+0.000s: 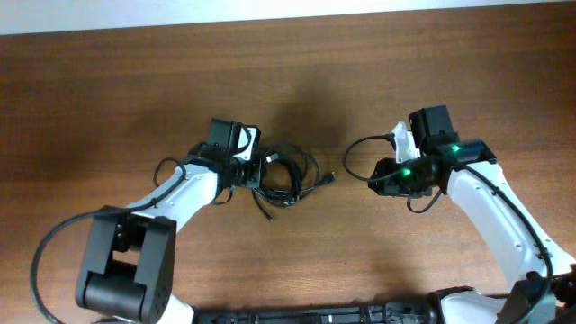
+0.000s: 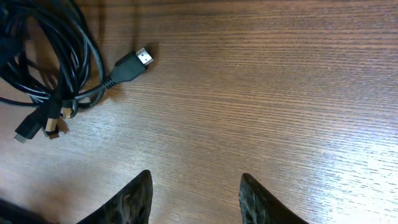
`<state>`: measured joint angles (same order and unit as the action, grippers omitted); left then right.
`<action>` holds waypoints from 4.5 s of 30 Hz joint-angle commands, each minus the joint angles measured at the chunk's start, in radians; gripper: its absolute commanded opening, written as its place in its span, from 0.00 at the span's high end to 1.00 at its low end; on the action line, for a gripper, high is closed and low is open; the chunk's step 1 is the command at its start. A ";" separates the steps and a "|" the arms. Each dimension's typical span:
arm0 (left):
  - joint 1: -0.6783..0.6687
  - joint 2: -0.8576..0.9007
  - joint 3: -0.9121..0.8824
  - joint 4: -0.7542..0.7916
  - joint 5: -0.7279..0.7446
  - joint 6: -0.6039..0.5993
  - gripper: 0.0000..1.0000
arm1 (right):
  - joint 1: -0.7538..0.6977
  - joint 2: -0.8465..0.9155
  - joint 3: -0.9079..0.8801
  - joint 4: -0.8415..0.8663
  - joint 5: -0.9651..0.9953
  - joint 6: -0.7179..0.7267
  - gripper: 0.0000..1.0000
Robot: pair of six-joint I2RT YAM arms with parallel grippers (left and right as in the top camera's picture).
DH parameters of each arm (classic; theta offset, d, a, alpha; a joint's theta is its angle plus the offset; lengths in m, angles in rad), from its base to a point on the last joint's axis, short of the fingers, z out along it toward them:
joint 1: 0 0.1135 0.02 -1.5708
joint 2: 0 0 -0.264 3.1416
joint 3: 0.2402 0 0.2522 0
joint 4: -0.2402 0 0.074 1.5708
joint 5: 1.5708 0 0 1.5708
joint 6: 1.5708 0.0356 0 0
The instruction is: Untangle cables
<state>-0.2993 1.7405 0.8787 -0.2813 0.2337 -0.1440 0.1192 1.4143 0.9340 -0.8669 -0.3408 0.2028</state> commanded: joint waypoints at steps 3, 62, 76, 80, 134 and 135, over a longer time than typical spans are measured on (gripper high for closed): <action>-0.002 0.016 -0.009 0.019 0.067 0.003 1.00 | -0.002 -0.011 0.001 0.008 -0.006 -0.004 0.55; -0.018 -0.357 -0.005 -0.098 0.221 0.002 1.00 | 0.367 0.006 0.001 0.318 -0.147 -0.117 0.34; 0.022 -0.357 -0.005 -0.128 0.011 -0.447 1.00 | 0.358 -0.021 0.093 0.032 0.295 0.008 0.25; 0.036 -0.357 -0.005 -0.163 0.007 -0.448 1.00 | 0.359 -0.021 0.093 -0.004 0.428 0.144 0.02; 0.250 -0.357 -0.005 0.046 0.859 -0.649 1.00 | 0.359 -0.019 0.092 0.298 -0.181 -0.434 0.94; 0.250 -0.356 -0.005 0.047 0.845 -0.649 1.00 | 0.359 -0.019 0.092 0.279 -0.184 -0.434 0.96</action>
<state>-0.0517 1.4063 0.8742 -0.2417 1.0176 -0.7746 0.4778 1.4082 1.0119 -0.5701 -0.4973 -0.2176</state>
